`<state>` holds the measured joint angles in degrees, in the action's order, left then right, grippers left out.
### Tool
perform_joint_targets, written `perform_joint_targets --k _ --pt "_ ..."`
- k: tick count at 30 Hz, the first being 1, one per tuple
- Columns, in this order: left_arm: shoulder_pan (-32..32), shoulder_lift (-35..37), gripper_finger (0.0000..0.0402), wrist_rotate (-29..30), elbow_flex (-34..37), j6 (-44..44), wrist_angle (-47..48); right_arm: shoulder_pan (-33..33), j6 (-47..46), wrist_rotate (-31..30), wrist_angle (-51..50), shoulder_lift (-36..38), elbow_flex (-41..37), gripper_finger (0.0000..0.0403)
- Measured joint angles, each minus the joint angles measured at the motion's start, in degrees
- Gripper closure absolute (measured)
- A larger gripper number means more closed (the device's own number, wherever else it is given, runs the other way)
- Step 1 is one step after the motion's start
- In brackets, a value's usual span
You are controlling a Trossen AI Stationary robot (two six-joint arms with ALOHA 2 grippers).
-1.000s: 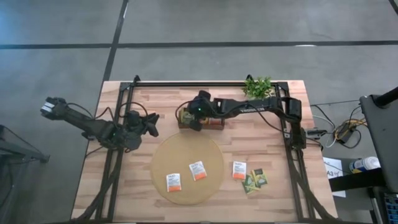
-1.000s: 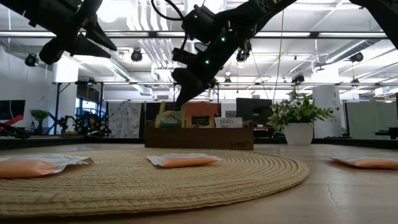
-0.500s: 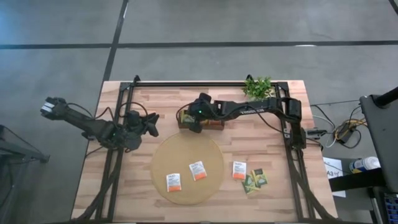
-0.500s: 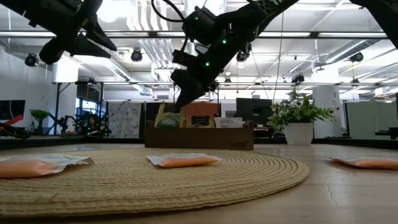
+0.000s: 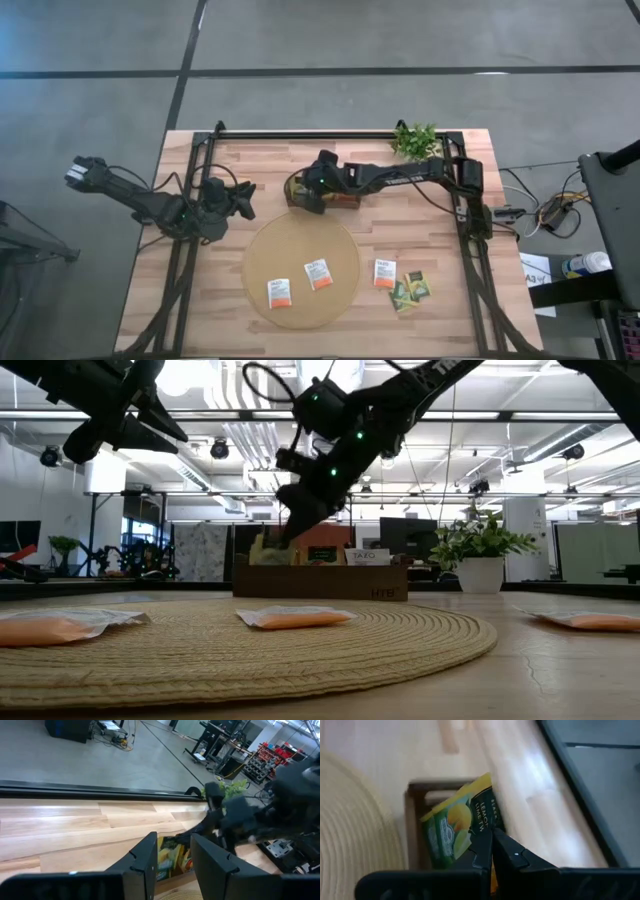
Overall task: Pick & Place Tea
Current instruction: Put the green tea bag into the left section of the wooden organizer, then put the orange tea bag into the right section of the wooden organizer
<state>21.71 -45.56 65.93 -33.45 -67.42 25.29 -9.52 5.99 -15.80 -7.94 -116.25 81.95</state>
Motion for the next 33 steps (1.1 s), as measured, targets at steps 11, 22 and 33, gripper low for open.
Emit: perform_joint_targets --k 11,22,33 --pt "0.0 -0.01 0.0289 -0.04 -0.15 -0.04 -0.04 2.32 4.35 0.88 -0.7 -2.81 1.34 0.0394" --pt "0.0 -0.02 0.0289 -0.2 -0.11 0.1 -0.01 2.38 0.38 2.04 -6.04 -2.75 2.28 0.0324" --pt "0.01 -0.02 0.0289 -3.96 -0.04 0.13 -0.04 3.07 0.0 3.12 -9.04 4.44 2.27 0.0256"
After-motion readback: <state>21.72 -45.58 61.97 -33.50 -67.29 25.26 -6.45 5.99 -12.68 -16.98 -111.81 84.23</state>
